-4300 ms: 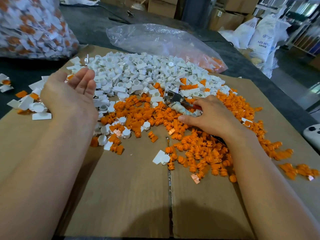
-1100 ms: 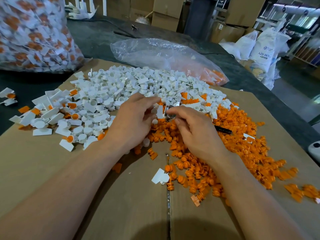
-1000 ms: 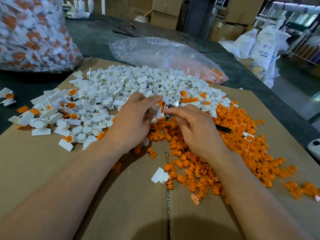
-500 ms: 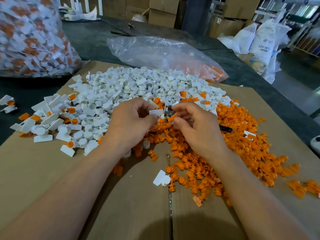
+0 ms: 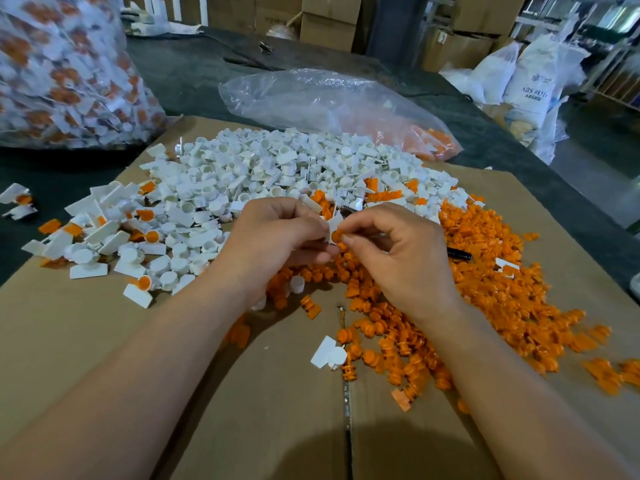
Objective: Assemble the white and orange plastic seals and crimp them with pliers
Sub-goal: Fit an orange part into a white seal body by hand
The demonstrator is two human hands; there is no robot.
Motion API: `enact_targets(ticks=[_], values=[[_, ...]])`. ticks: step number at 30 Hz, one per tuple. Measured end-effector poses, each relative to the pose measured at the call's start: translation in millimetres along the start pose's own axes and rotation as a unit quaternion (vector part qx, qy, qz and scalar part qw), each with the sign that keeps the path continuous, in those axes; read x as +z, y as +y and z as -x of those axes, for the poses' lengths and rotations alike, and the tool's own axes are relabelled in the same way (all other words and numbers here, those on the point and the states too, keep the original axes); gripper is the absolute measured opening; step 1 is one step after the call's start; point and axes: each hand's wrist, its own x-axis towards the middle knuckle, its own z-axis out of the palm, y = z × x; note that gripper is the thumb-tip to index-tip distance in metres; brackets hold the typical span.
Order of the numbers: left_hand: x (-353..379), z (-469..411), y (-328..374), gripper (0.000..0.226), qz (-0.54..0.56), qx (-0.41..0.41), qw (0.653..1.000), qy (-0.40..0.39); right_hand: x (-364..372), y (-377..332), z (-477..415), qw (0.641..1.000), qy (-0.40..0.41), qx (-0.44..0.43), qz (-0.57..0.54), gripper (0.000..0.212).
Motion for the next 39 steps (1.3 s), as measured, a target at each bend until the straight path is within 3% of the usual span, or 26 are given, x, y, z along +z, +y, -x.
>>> enact_targets(ticks=[6,13,26,33,36,39], values=[[-2.2,2.8,2.3,0.014,0.009,-0.018,1.000,-0.023,-4.9,0.7,0.2,0.997,-0.005,-0.075,0.036,0.011],[-1.4,4.5,1.8,0.019,-0.015,-0.038,0.999,-0.032,-8.2,2.3,-1.1,0.983,-0.069,-0.150,0.085,0.009],[6.1,5.1,-3.5,0.014,-0.019,-0.019,0.999,0.024,-2.4,-1.0,-1.4,0.950,-0.090,-0.231,0.188,0.010],[1.6,2.9,-2.2,0.023,0.005,-0.028,0.999,-0.024,-3.5,2.9,1.3,0.992,-0.022,-0.124,0.025,0.010],[1.7,5.0,0.2,0.014,0.055,-0.033,0.997,-0.040,-4.1,1.4,1.1,0.999,0.007,-0.042,0.008,0.012],[2.3,6.8,2.1,0.017,0.094,-0.037,0.994,-0.044,-3.2,-0.5,1.4,0.999,0.016,-0.038,-0.001,0.008]])
